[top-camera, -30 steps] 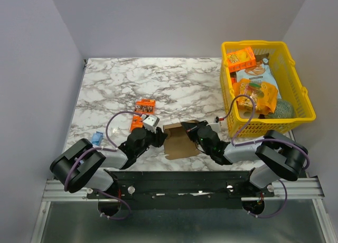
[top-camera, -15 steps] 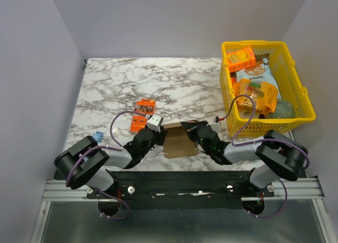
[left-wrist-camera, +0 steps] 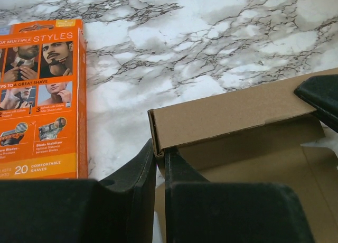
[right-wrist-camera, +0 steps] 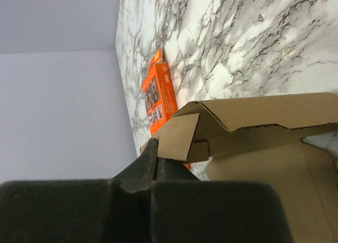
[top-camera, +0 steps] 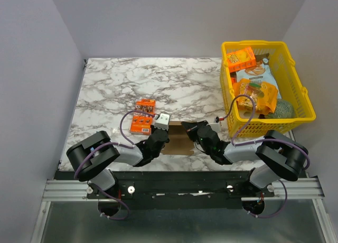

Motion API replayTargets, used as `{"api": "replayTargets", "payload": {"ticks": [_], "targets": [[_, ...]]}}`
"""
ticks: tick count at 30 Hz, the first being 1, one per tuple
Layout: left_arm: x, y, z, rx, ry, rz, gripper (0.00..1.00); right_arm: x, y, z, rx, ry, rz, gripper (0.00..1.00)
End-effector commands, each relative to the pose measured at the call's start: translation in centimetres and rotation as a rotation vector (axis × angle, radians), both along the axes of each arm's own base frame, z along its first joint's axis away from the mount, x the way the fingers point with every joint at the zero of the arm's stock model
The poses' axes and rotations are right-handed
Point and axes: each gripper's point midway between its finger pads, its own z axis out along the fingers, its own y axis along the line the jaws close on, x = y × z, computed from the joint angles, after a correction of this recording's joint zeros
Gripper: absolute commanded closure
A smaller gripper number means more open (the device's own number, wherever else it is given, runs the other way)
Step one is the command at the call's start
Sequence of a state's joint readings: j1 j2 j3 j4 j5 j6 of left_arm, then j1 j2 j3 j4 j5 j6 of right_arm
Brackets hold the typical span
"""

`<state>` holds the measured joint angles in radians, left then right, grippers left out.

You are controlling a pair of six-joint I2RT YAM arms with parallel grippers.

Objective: Fold the paper box

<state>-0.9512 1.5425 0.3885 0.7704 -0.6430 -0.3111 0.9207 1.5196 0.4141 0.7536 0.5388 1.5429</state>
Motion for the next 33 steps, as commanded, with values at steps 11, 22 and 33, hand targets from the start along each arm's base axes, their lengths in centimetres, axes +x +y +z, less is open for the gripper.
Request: {"api": "replayTargets", "payload": {"ticks": [11,22,33], "targets": [[0.7,6.3,-2.9,0.342,0.025,0.334,1.00,0.1,-2.9,-0.8,-0.068,0.046,-0.104,1.00],[0.3,5.6,-3.2,0.375,0.003,0.313,1.00,-0.1,-3.3,-1.2,-0.069,0.053,-0.111,0.99],[-0.3,3.6,-3.2,0.366,0.065,0.181,1.00,-0.3,-1.7,2.4,-0.121,-0.060,0.008,0.50]]}}
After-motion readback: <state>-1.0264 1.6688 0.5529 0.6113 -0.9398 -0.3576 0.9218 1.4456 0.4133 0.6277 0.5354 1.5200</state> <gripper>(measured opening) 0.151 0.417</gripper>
